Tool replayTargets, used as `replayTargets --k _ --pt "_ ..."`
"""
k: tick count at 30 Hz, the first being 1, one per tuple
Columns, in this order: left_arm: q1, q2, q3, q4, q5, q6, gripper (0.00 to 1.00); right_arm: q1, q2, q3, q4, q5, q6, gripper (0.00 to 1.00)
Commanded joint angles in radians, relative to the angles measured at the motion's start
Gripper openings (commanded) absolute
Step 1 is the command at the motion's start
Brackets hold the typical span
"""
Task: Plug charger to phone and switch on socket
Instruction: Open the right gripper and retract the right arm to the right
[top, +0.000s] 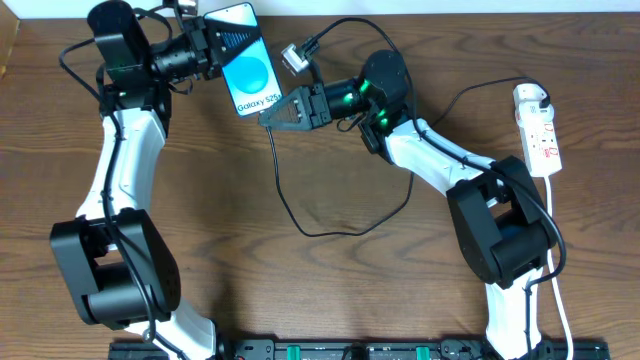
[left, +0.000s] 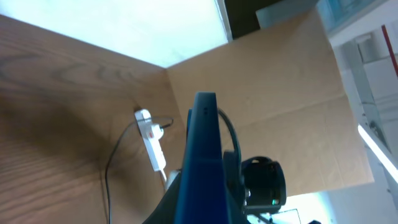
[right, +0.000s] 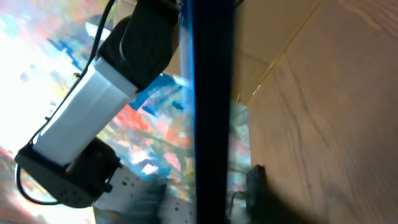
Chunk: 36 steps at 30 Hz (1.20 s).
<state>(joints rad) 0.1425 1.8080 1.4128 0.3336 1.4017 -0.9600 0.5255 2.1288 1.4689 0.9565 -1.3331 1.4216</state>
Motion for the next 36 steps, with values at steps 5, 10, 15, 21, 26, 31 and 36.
replayTargets --k 5,10,15,21,26,31,36 --pt "0.050 -0.024 -0.002 0.005 0.050 0.017 0.07 -0.014 -0.018 0.006 0.020 -0.056 -0.013 0.99" --pt "0.100 -0.024 -0.002 0.004 0.086 0.017 0.07 -0.014 -0.017 0.006 0.019 -0.089 -0.042 0.99" --pt "0.144 -0.024 -0.002 0.004 0.126 0.017 0.07 -0.016 -0.017 0.006 -0.074 -0.125 -0.143 0.99" --pt "0.174 -0.024 -0.002 0.004 0.136 0.017 0.07 -0.016 -0.017 0.006 -0.499 -0.076 -0.443 0.99" --pt "0.187 -0.024 -0.002 0.004 0.136 0.017 0.07 -0.028 -0.017 0.006 -0.925 0.102 -0.690 0.99" --pt "0.188 -0.024 -0.002 0.004 0.136 0.018 0.08 -0.068 -0.044 0.006 -1.300 0.378 -0.870 0.99" --pt "0.187 -0.024 -0.002 0.004 0.136 0.022 0.07 -0.142 -0.149 0.006 -1.554 0.673 -0.929 0.99"
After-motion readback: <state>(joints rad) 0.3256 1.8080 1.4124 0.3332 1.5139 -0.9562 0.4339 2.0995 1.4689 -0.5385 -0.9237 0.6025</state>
